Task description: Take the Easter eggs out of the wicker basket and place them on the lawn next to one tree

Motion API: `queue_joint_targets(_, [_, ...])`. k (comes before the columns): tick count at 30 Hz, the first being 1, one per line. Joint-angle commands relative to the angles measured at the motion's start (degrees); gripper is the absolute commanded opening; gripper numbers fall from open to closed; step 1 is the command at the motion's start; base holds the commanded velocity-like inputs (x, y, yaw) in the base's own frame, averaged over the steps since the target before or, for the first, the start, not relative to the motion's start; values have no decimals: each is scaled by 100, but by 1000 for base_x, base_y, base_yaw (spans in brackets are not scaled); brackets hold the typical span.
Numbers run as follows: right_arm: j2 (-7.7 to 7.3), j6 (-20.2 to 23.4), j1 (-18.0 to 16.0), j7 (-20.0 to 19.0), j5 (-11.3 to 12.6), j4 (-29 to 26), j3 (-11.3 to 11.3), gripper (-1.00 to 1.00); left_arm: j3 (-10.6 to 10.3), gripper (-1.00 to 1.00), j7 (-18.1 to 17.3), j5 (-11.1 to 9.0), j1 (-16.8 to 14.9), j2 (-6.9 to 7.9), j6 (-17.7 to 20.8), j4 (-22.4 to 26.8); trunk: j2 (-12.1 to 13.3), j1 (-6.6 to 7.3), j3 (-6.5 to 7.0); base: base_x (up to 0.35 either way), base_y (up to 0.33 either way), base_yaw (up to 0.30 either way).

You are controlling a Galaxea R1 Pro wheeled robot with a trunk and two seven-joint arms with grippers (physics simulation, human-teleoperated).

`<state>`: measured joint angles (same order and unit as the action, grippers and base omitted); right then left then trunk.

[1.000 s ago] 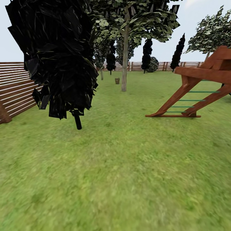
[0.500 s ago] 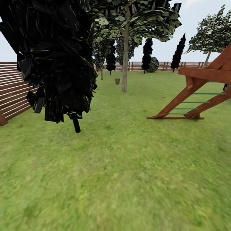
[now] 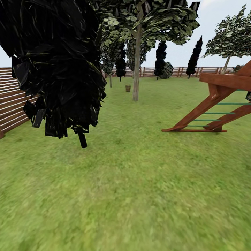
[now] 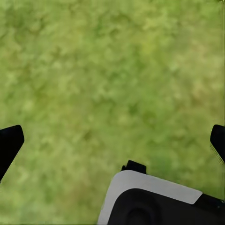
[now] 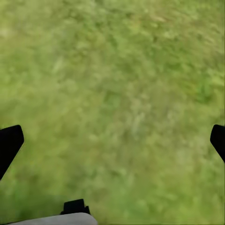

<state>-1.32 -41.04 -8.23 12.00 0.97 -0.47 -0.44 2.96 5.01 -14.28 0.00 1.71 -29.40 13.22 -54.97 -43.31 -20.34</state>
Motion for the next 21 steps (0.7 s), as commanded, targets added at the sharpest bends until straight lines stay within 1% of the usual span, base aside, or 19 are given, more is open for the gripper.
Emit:
queue_joint_targets(1, [0, -18, -3, 4, 8, 3, 0, 100, 20, 100, 9, 21, 0, -1, -6, 5, -3, -4, -6, 333, 78, 0])
queue_joint_targets(11, [0, -18, -3, 4, 8, 3, 0, 100, 20, 100, -2, 21, 0, -1, 4, 5, -3, -4, -6, 333, 78, 0])
queue_joint_targets(13, [0, -18, -3, 4, 8, 3, 0, 100, 14, 100, -22, 31, 0, -70, 4, 5, -3, -4, -6, 333, 78, 0])
queue_joint_targets(14, [0, -18, -3, 4, 8, 3, 0, 100, 15, 100, -24, 34, 0, -81, 4, 5, -3, -4, -6, 333, 78, 0])
queue_joint_targets(21, [0, -18, -3, 4, 8, 3, 0, 100, 12, 100, -20, 39, 0, -100, 7, 5, -3, -4, -6, 333, 78, 0])
